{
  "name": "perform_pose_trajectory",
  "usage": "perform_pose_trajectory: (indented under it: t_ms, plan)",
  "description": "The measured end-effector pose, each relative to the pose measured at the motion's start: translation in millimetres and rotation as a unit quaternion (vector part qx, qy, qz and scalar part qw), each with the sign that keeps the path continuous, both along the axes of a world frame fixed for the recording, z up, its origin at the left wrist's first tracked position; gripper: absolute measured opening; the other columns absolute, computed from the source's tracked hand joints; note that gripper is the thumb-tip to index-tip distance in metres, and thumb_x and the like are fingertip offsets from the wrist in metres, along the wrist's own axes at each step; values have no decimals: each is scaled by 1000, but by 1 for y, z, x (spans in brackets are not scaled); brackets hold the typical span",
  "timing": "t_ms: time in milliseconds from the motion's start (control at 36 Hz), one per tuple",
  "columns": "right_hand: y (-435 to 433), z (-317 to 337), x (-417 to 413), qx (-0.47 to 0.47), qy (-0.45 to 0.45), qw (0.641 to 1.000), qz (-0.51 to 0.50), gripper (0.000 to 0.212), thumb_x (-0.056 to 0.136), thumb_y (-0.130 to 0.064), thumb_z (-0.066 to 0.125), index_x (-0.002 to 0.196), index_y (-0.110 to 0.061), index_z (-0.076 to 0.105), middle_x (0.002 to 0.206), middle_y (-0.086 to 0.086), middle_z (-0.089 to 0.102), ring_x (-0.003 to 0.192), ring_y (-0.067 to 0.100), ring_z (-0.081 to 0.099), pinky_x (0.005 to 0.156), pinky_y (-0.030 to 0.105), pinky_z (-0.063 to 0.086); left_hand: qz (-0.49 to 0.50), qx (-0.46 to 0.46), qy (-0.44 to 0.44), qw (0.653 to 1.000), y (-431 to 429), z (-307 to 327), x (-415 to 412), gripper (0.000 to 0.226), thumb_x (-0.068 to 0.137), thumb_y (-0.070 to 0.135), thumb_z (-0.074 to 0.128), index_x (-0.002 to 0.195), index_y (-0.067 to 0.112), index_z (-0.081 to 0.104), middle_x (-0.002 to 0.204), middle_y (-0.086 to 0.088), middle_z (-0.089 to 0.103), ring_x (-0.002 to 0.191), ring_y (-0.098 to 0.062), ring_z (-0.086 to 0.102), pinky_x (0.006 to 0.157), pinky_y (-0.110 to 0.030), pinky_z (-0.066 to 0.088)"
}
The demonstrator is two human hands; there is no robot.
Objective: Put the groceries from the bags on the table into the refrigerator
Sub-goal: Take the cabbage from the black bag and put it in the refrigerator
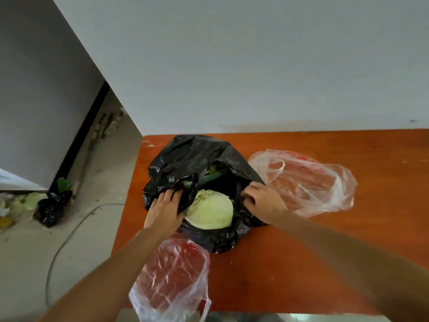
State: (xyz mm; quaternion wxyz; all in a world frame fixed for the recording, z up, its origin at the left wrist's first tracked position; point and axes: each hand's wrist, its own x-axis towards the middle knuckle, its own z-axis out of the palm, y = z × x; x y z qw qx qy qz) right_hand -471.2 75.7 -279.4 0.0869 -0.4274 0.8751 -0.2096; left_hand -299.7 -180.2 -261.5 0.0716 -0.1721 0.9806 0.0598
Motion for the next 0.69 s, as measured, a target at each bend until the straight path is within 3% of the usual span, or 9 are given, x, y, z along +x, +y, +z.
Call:
perform_pose_trajectory:
  t_ms: [56,111,222,306,417,528,611,694]
  plan:
    - [-26,17,5,-82,21,996,-3,15,88,-17,60,98,-13,71,102,2,65,81,19,62,63,28,48,-20,0,23,1000,-6,6,5,62,83,43,68,135,14,51,126,-7,55,115,-30,53,96,-43,47]
    - [-52,31,10,-80,9,997,-2,20,91,-25,60,105,-14,69,105,2,63,88,20,61,66,35,52,-44,1,81,996,-10,17,10,62,76,45,73,126,13,56,120,-6,58,110,-30,57,92,-44,50]
    - [-91,34,28,58,-27,998,21,48,95,-53,48,131,-22,54,124,3,53,115,25,51,83,40,49,-102,-17,239,965,-17,47,6,67,74,55,63,125,12,52,126,-11,54,115,-31,52,92,-45,47]
    - [-99,18,46,125,-94,988,11,60,97,-62,33,147,-29,39,148,1,41,133,25,40,102,43,40,-144,-52,254,955,-24,65,-13,75,80,53,64,142,19,39,143,-16,43,129,-36,43,101,-48,39]
    - [-81,5,61,95,-148,984,-16,65,94,-71,19,145,-37,39,156,-4,34,141,22,32,110,47,31,-238,-94,172,951,-24,68,-43,64,96,51,43,152,33,20,159,-14,21,145,-34,22,110,-49,29]
    - [-52,4,72,39,-158,987,-11,67,90,-76,13,147,-46,29,157,-10,30,145,16,26,111,49,31,-297,-147,-5,944,-23,45,-62,55,102,42,32,153,37,13,163,-5,-11,149,-31,-12,119,-51,6]
    - [-23,3,79,2,-161,986,-34,61,94,-70,15,149,-46,25,157,-12,29,146,13,24,110,50,34,-315,-165,-60,933,-24,31,-66,47,102,40,35,147,28,34,163,-5,-7,148,-32,-12,119,-53,5]
    - [5,4,86,-3,-156,986,-59,53,98,-60,22,150,-49,19,158,-17,25,145,9,25,107,48,37,-305,-158,-111,933,-27,16,-60,47,102,40,34,145,23,38,164,-5,2,149,-31,-5,119,-52,9]
